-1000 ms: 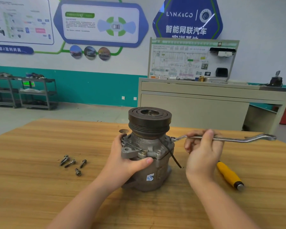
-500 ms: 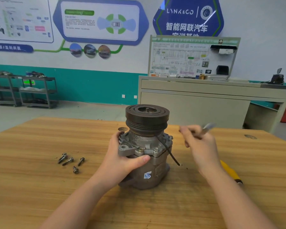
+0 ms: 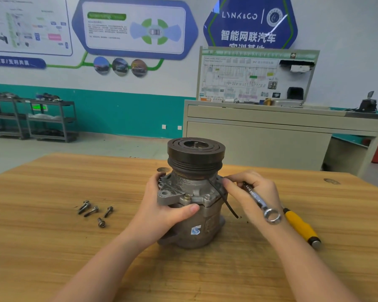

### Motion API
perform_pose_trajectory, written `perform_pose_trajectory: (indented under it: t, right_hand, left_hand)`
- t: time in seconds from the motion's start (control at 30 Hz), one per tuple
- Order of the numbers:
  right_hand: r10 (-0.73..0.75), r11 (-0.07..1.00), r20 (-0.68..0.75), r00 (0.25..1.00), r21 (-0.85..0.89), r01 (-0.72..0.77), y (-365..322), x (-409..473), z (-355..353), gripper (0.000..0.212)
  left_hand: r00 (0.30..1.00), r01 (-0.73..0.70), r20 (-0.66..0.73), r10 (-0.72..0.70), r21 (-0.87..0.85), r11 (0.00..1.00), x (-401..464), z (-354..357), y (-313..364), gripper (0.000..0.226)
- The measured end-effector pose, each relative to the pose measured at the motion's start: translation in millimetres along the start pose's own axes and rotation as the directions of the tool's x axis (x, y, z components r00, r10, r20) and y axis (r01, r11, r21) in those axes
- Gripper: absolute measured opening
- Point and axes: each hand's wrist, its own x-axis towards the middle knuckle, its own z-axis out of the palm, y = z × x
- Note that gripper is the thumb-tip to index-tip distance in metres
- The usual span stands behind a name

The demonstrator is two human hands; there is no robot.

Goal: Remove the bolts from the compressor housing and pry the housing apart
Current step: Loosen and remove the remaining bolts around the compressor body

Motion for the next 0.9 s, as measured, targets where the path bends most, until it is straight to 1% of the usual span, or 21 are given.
perform_pose_trajectory:
  t: [0.07, 0.13, 0.23, 0.3, 0.37, 0.43, 0.5, 0.57, 0.63, 0.7, 0.77, 0.83, 0.9]
  right_hand:
    - [0.064, 0.997, 0.062, 0.996, 0.049, -0.067, 1.9, 0.2, -0.6, 0.014]
    - [0.095, 0.992, 0.06, 0.994, 0.075, -0.1, 3.2, 0.4, 0.8, 0.009]
    - [0.035, 0.999, 0.002, 0.999, 0.034, -0.035, 2.9, 1.9, 2.5, 0.014]
    - [0.013, 0.999, 0.009, 1.0, 0.033, -0.013, 2.5, 2.3, 1.8, 0.017]
    - [0.037, 0.997, 0.047, 0.998, 0.065, -0.04, 3.7, 1.5, 1.5, 0.019]
    - [0.069, 0.994, 0.065, 0.996, 0.079, -0.074, 4.2, 0.8, 2.9, 0.013]
    - [0.066, 0.996, 0.039, 0.997, 0.064, -0.068, 3.8, 0.8, 4.1, 0.009]
    - [0.047, 0.998, 0.017, 0.999, 0.04, -0.048, 3.3, 1.8, 3.5, 0.01]
    - [0.039, 0.999, 0.055, 0.998, 0.03, -0.041, 3.6, 2.3, 2.6, 0.016]
    - [0.063, 0.995, 0.094, 0.994, 0.072, -0.07, 5.3, 1.7, 3.5, 0.015]
    - [0.076, 0.99, 0.067, 0.995, 0.11, -0.083, 6.4, 2.0, 5.3, 0.009]
    - [0.052, 0.994, 0.012, 0.999, 0.091, -0.052, 7.3, 2.5, 5.4, 0.01]
    - [0.036, 0.996, 0.019, 0.999, 0.079, -0.038, 6.4, 3.0, 3.7, 0.012]
  left_hand:
    - [1.0, 0.009, 0.003, -0.009, -0.012, 1.0, -0.3, -0.1, 0.0, 0.117]
    - [1.0, 0.007, 0.007, -0.007, -0.017, 1.0, -0.3, -0.3, -0.1, 0.117]
    - [1.0, 0.005, 0.009, -0.005, -0.008, 1.0, 0.4, -0.3, 0.2, 0.117]
    - [1.0, 0.006, 0.01, -0.006, -0.006, 1.0, 0.4, -0.6, -0.2, 0.117]
    - [1.0, 0.008, 0.014, -0.008, 0.001, 1.0, 0.1, -1.0, -0.2, 0.117]
    - [1.0, 0.005, 0.017, -0.005, 0.001, 1.0, 0.1, -1.1, -0.1, 0.117]
    - [1.0, 0.001, 0.017, -0.001, -0.005, 1.0, 0.4, -0.9, 0.5, 0.117]
    - [1.0, 0.003, 0.018, -0.002, -0.008, 1.0, 0.2, -0.8, 1.1, 0.118]
    - [1.0, 0.003, 0.02, -0.003, -0.018, 1.0, -0.1, -0.7, 1.2, 0.117]
    - [1.0, 0.0, 0.019, 0.0, -0.021, 1.0, 0.1, -0.2, 0.4, 0.114]
    - [1.0, -0.004, 0.011, 0.005, -0.021, 1.0, 0.7, 0.2, -0.9, 0.109]
    - [1.0, 0.001, 0.013, -0.001, -0.024, 1.0, 0.8, -0.2, -0.9, 0.113]
    - [1.0, 0.011, 0.022, -0.01, -0.021, 1.0, 0.3, -0.8, 0.5, 0.117]
